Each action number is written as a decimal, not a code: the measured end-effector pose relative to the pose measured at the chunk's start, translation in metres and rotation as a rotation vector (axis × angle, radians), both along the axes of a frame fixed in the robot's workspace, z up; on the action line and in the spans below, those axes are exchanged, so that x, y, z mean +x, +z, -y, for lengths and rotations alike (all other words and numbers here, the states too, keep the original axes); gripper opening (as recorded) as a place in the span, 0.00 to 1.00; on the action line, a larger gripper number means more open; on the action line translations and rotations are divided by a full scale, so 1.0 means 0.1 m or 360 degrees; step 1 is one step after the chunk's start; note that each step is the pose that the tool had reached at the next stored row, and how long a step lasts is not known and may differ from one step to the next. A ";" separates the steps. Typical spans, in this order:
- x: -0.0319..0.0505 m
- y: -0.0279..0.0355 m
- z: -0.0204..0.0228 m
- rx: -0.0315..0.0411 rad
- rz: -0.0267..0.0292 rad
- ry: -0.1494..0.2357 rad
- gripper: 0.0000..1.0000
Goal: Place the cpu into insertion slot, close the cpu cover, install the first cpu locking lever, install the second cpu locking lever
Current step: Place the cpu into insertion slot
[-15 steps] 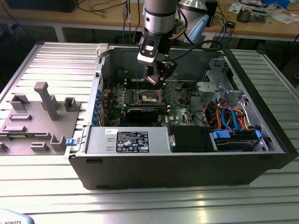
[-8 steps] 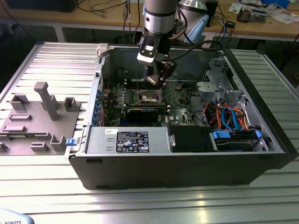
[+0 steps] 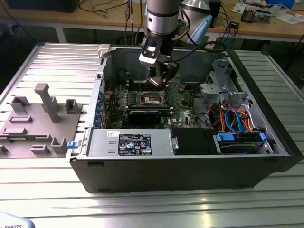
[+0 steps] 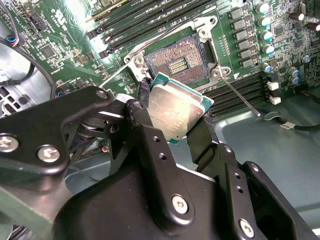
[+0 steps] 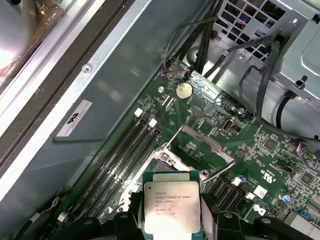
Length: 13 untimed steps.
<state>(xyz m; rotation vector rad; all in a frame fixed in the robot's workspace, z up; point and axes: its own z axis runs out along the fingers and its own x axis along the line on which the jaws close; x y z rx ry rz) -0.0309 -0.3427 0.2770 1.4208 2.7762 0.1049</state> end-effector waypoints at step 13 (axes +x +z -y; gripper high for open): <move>0.000 -0.002 0.000 0.0000 0.00000 -0.0027 0.55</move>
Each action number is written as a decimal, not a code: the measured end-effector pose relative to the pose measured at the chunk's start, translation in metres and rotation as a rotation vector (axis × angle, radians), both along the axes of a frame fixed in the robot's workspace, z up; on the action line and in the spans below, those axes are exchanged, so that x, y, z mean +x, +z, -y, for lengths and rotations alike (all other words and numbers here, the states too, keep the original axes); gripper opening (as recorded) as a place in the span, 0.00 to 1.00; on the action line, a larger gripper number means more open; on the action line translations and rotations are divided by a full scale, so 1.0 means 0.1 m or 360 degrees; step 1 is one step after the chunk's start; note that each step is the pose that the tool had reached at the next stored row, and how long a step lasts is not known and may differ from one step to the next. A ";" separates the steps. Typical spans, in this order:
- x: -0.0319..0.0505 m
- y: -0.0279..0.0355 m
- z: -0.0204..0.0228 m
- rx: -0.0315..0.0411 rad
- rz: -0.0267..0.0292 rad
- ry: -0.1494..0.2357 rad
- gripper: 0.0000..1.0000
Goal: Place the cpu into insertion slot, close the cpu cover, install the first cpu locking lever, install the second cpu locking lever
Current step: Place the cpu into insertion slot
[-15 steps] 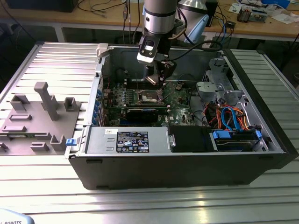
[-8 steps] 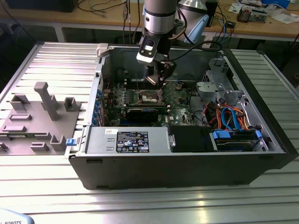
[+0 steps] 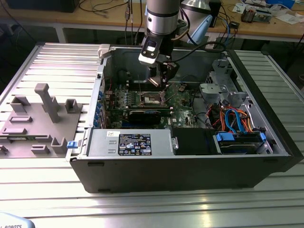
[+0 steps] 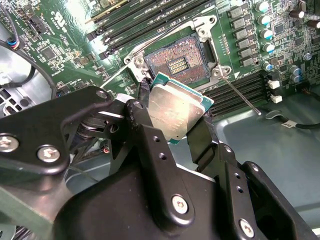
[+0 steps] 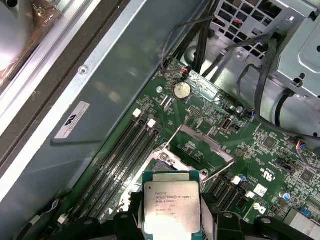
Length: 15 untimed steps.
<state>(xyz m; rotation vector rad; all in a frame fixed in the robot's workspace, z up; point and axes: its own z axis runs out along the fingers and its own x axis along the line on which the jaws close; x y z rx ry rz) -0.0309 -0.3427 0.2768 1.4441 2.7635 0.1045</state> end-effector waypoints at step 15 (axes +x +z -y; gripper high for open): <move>0.000 -0.003 0.000 0.0000 0.00000 -0.0036 0.55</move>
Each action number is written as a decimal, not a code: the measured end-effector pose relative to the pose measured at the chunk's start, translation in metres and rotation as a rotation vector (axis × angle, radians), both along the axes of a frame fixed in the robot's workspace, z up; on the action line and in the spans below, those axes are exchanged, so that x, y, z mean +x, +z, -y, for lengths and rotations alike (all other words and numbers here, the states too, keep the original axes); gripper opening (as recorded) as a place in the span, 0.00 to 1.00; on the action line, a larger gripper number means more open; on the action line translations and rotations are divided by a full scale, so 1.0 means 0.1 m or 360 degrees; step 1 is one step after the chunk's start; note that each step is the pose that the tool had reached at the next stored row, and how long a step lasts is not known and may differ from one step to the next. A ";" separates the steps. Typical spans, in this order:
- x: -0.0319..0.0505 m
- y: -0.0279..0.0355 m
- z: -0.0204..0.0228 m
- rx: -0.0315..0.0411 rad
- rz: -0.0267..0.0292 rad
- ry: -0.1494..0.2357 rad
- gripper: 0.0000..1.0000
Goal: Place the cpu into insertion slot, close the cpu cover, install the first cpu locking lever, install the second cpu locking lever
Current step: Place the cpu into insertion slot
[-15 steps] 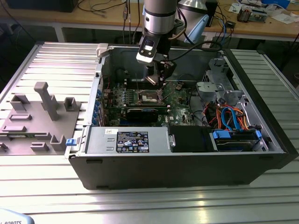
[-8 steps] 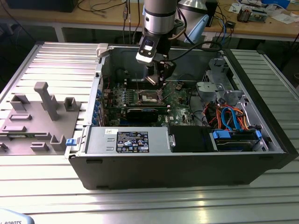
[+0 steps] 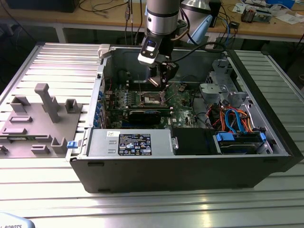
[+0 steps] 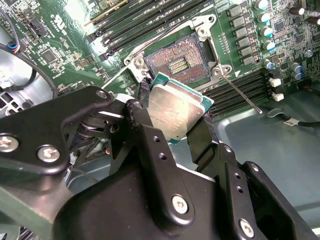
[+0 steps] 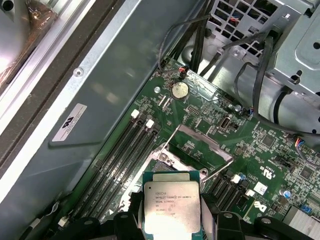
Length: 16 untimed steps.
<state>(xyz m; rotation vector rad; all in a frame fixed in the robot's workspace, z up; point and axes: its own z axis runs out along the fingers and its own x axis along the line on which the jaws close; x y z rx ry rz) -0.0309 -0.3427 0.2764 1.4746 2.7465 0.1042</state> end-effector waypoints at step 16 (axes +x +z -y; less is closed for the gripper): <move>0.000 -0.004 0.000 0.0000 0.00000 -0.0035 0.55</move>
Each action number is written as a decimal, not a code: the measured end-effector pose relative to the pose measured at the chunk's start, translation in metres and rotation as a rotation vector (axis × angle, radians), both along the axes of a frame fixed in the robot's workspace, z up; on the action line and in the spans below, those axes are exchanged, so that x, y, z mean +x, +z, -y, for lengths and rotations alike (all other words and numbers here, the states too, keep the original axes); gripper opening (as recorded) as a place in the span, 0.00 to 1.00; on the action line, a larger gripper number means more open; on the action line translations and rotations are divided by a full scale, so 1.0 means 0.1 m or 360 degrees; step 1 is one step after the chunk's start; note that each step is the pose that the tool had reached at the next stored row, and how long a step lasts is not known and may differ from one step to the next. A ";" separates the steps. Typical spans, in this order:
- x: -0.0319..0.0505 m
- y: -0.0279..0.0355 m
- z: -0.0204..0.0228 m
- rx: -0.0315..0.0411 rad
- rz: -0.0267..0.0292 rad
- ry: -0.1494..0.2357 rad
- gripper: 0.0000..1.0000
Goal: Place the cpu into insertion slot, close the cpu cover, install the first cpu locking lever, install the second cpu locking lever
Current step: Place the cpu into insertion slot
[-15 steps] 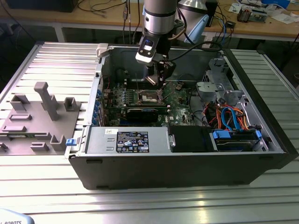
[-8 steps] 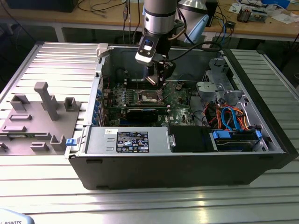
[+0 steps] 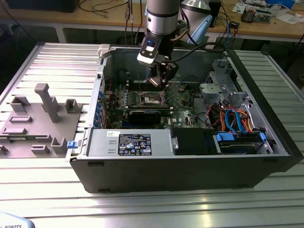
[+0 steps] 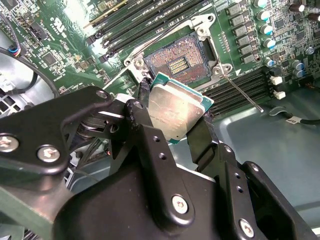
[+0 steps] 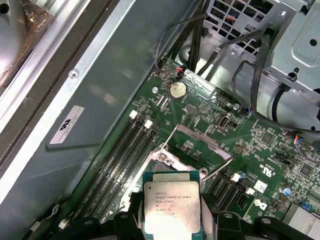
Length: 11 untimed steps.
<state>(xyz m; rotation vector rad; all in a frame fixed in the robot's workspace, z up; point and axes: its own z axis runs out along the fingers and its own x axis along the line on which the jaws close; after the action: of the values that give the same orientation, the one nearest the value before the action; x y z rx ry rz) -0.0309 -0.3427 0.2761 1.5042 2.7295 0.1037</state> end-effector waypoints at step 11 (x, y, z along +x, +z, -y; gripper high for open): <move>0.000 -0.002 0.000 0.0000 0.00000 -0.0022 0.55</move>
<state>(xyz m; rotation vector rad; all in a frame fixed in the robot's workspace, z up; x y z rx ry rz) -0.0309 -0.3427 0.2758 1.5224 2.7189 0.1035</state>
